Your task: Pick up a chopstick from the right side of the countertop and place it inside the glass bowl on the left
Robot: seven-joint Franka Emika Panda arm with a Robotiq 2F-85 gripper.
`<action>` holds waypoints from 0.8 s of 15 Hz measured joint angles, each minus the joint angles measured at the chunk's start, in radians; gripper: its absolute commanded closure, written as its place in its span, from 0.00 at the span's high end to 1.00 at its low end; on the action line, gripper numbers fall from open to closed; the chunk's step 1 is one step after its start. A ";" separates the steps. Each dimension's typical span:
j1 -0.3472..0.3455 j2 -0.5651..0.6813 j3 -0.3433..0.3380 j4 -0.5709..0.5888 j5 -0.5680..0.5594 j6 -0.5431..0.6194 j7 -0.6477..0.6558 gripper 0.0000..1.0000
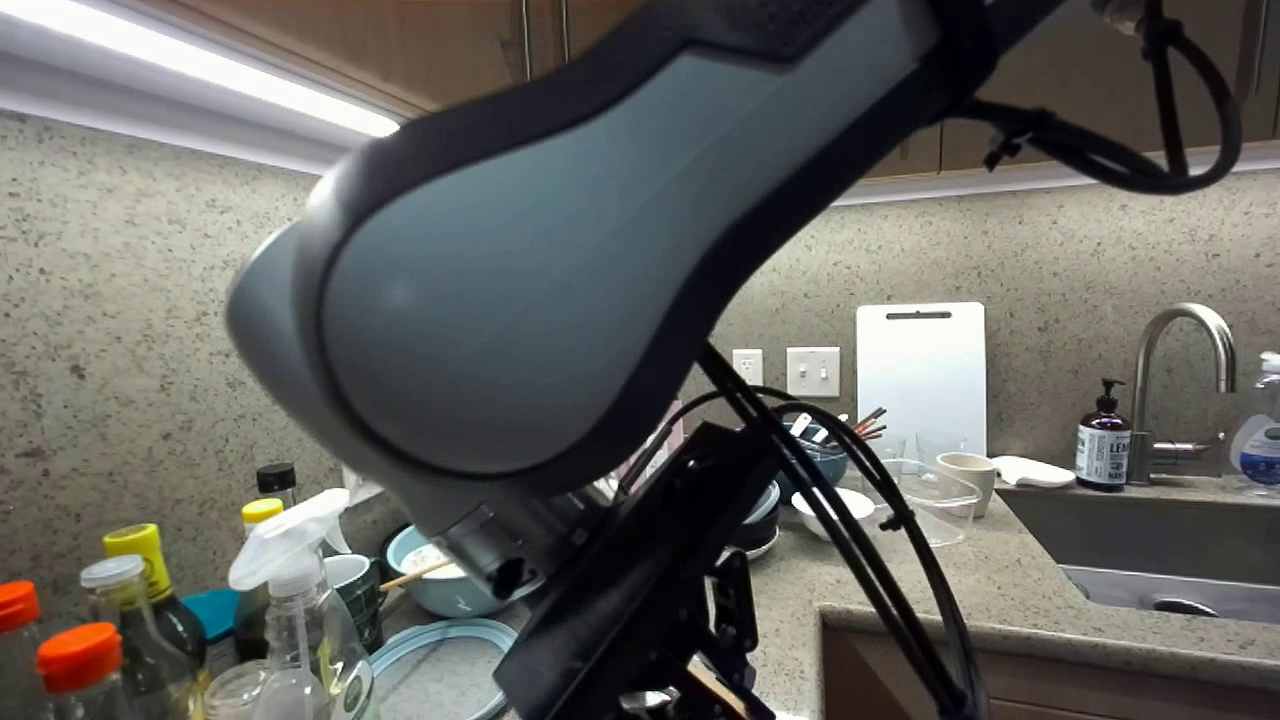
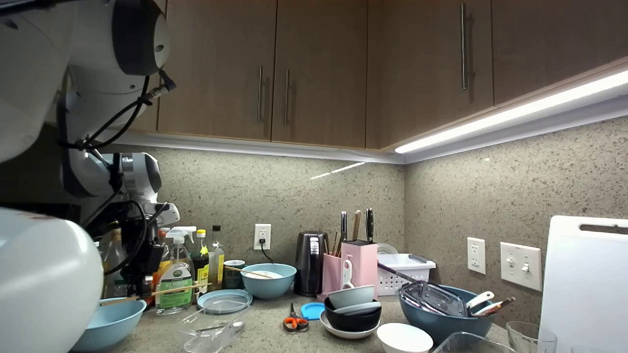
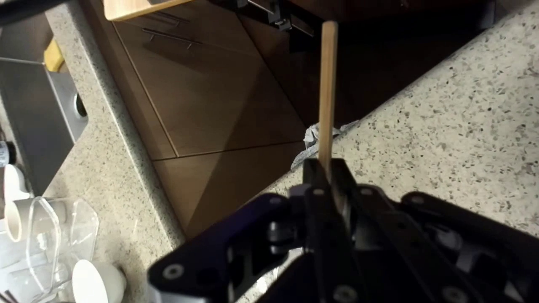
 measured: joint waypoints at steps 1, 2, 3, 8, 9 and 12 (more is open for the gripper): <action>-0.031 -0.014 0.001 -0.022 0.008 0.033 -0.031 0.02; -0.063 -0.022 0.002 -0.040 0.007 0.066 -0.081 0.02; -0.096 -0.025 0.002 -0.053 0.005 0.097 -0.140 0.02; -0.214 0.001 -0.010 -0.061 -0.053 0.246 -0.451 0.08; -0.223 0.012 -0.012 -0.054 -0.053 0.257 -0.480 0.08; -0.227 0.030 -0.012 -0.040 -0.053 0.261 -0.498 0.02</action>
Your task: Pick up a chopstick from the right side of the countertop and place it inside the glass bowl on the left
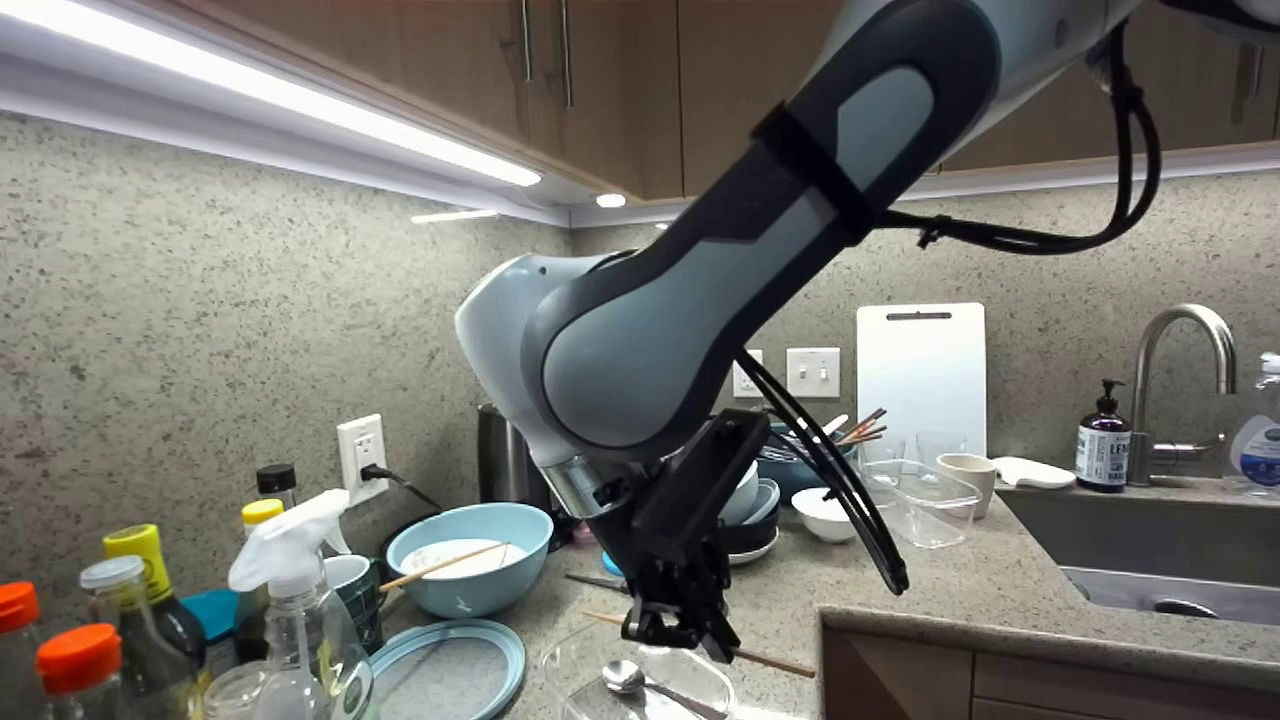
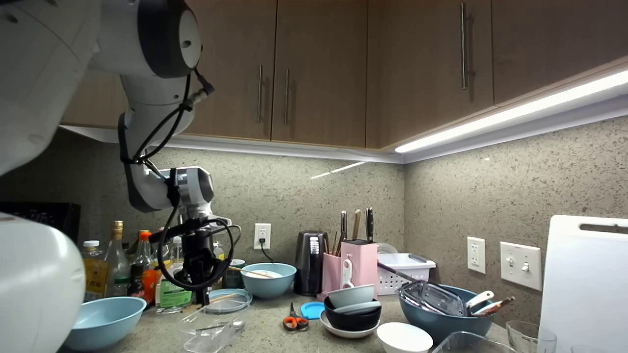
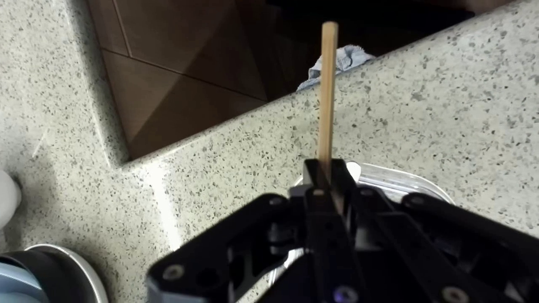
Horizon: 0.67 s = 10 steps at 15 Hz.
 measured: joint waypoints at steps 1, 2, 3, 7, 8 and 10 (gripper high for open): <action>0.000 0.002 0.000 0.001 0.000 -0.002 0.001 0.02; 0.000 0.008 -0.001 0.004 0.006 -0.010 0.005 0.02; 0.000 0.017 -0.005 0.013 0.016 -0.024 0.010 0.02; 0.000 0.085 -0.027 0.076 0.060 -0.112 0.068 0.02; 0.000 0.103 -0.031 0.093 0.068 -0.130 0.084 0.02; 0.000 0.138 -0.036 0.128 0.091 -0.162 0.109 0.02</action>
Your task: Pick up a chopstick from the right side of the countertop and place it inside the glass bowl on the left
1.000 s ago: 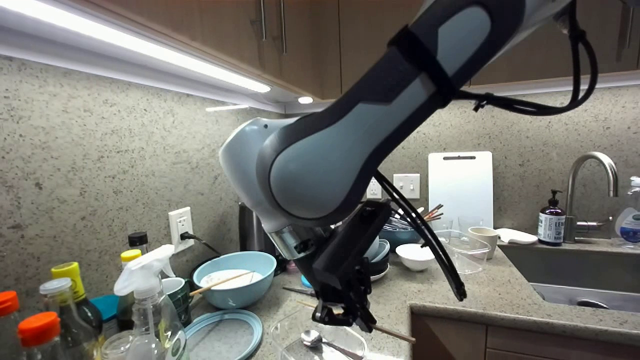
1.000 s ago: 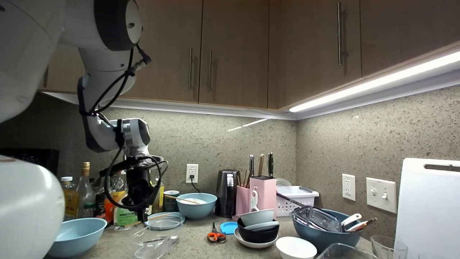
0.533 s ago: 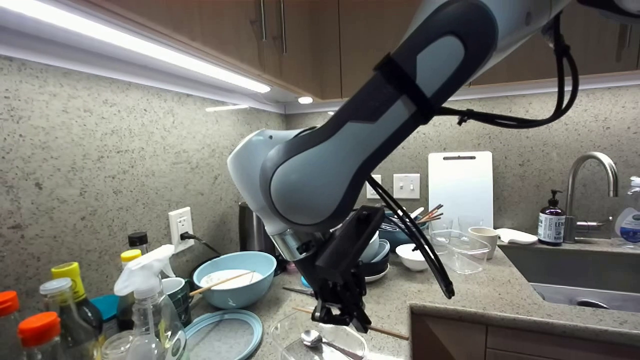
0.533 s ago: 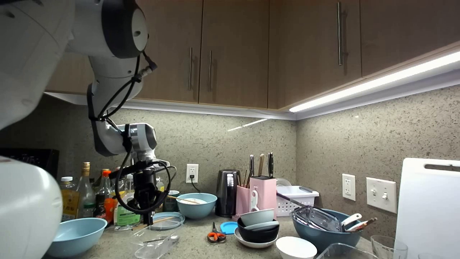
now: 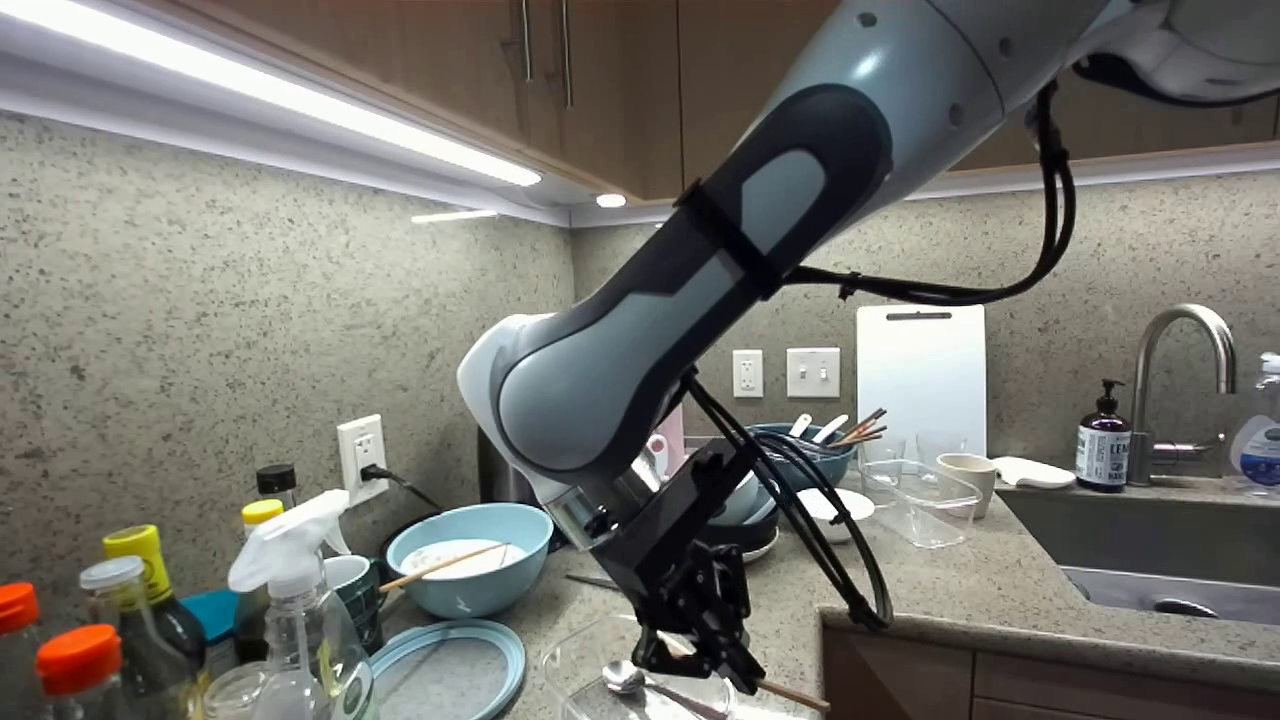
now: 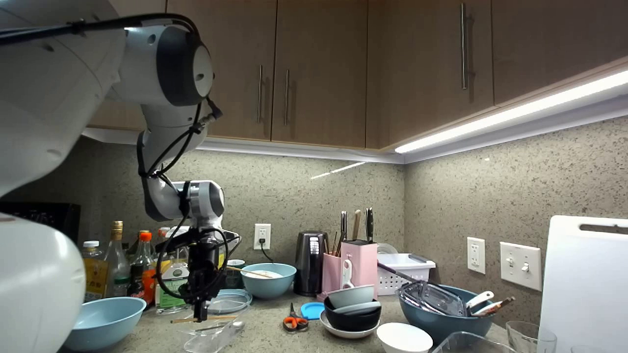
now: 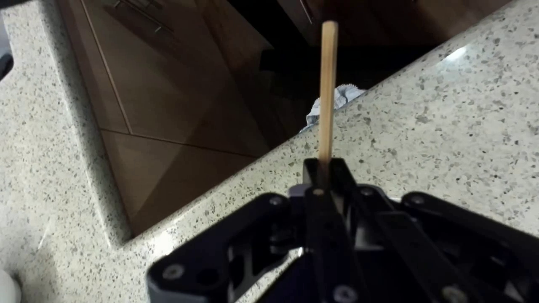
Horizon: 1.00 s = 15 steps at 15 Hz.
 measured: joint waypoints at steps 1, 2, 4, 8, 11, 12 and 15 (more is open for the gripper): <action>0.000 0.017 -0.002 0.018 0.012 -0.013 0.006 0.02; 0.000 0.032 -0.004 0.035 0.019 -0.020 0.008 0.02; 0.000 0.067 -0.007 0.075 0.027 -0.031 0.004 0.02; -0.001 0.151 -0.018 0.176 0.032 -0.064 -0.021 0.02; -0.002 0.193 -0.033 0.246 0.037 -0.082 -0.061 0.33; -0.002 0.200 -0.038 0.263 0.037 -0.082 -0.071 0.35; -0.001 0.214 -0.046 0.300 0.037 -0.082 -0.087 0.53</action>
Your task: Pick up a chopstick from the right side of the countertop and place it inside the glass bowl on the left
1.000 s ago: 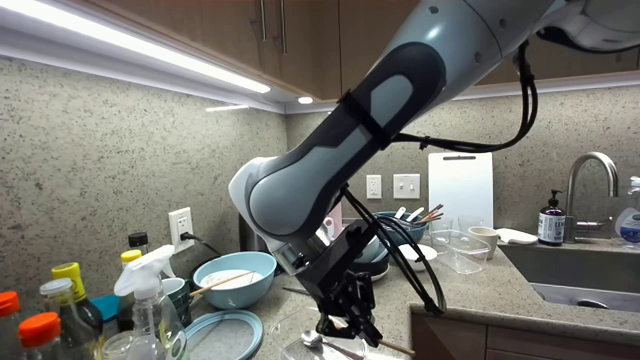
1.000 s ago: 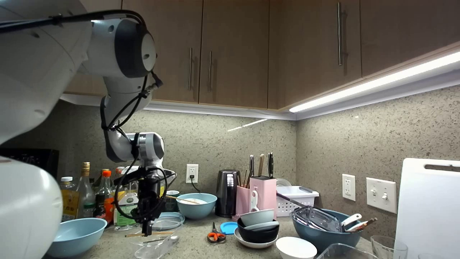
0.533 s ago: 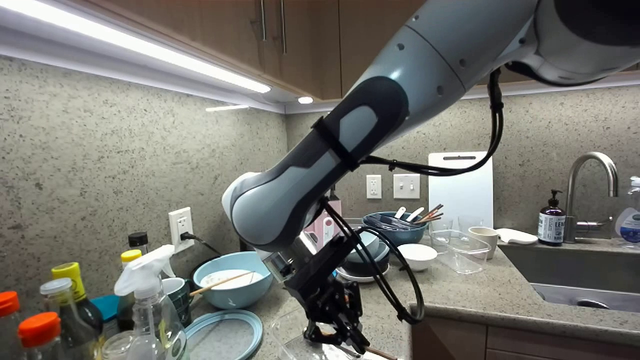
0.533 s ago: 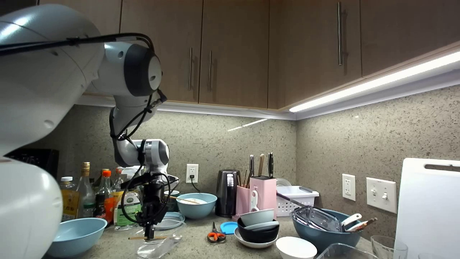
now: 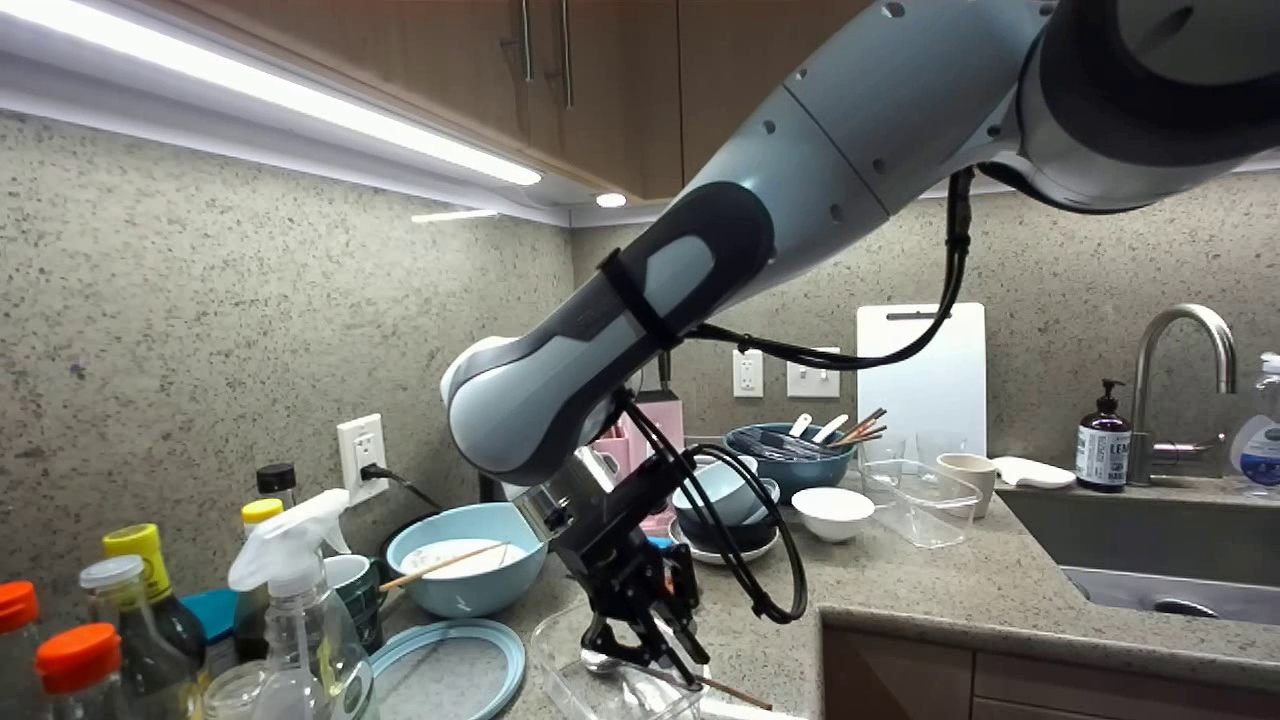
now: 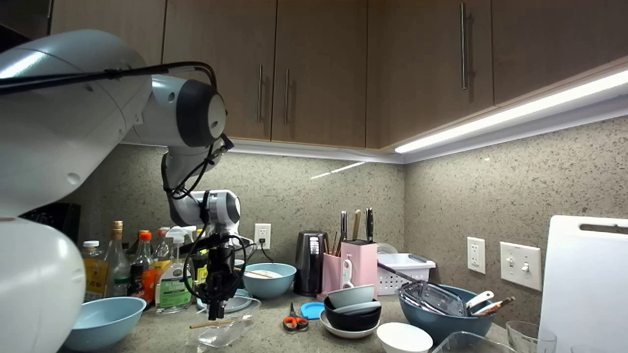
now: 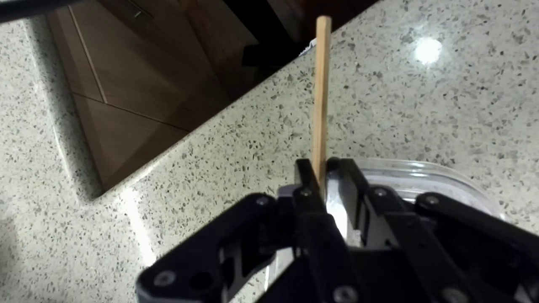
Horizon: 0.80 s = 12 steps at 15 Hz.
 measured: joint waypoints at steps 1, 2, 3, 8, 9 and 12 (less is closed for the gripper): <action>0.000 0.003 -0.001 0.009 0.000 0.000 -0.003 0.58; 0.000 0.004 -0.002 0.015 0.000 0.000 -0.005 0.66; 0.000 0.005 -0.003 0.020 0.000 0.000 -0.005 0.72; 0.012 0.003 -0.005 0.030 0.000 -0.023 0.001 1.00; 0.020 0.001 -0.006 0.029 -0.001 -0.028 0.014 0.85; 0.053 -0.016 -0.013 0.024 -0.007 -0.026 0.078 1.00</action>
